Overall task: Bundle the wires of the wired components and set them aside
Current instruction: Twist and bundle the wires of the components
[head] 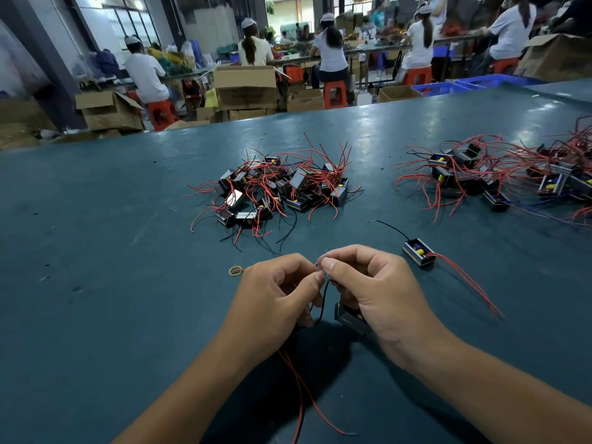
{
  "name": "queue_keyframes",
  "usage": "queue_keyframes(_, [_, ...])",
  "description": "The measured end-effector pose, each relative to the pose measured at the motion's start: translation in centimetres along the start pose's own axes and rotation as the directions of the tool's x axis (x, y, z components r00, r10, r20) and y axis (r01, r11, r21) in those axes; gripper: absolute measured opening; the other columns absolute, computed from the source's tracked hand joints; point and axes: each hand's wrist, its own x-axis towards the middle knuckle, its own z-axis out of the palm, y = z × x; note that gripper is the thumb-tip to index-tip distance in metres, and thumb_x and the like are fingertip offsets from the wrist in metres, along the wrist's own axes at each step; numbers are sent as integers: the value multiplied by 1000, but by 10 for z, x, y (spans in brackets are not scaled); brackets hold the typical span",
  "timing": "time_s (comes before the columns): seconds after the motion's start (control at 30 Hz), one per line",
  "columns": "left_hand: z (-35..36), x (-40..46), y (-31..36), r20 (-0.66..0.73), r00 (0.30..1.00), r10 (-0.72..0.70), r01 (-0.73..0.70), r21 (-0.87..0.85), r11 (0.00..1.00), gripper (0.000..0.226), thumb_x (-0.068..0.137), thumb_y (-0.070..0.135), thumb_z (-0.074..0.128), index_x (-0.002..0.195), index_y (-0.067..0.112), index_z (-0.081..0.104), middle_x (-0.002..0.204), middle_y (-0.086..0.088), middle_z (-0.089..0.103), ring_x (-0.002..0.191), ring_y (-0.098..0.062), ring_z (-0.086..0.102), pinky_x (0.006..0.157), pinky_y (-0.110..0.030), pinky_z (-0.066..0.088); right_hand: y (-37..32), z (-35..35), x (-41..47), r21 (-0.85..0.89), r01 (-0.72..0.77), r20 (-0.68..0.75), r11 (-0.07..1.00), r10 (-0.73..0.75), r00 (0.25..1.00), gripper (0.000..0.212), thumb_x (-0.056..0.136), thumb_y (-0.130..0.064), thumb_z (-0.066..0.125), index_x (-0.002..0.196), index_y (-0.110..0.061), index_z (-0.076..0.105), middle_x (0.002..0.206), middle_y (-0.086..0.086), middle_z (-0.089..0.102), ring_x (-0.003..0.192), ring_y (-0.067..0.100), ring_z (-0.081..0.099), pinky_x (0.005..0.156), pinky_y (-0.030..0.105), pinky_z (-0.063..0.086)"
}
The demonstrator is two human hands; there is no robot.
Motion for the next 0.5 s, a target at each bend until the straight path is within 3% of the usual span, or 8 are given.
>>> queue_keyframes(0.13, [1,0,-1,-6,1000,9,-9,-7,1000,18,96,12,65,78,15,69,66,-5,69,48,-21,65,48,-21,47,0,-1,0,19,-23,-4,1000,23,1000,6,88,-9,69,84,-6,72,57,-4,59,47,4,46,45,14,36])
queue_keyframes(0.5, [1,-1,0,2,999,53,-53,-15,999,17,96,14,65,80,15,69,68,-2,69,50,-22,67,50,-29,52,-3,0,-1,64,-27,10,998,26,1000,5,87,-7,70,82,-8,70,57,-5,59,45,1,47,44,11,37])
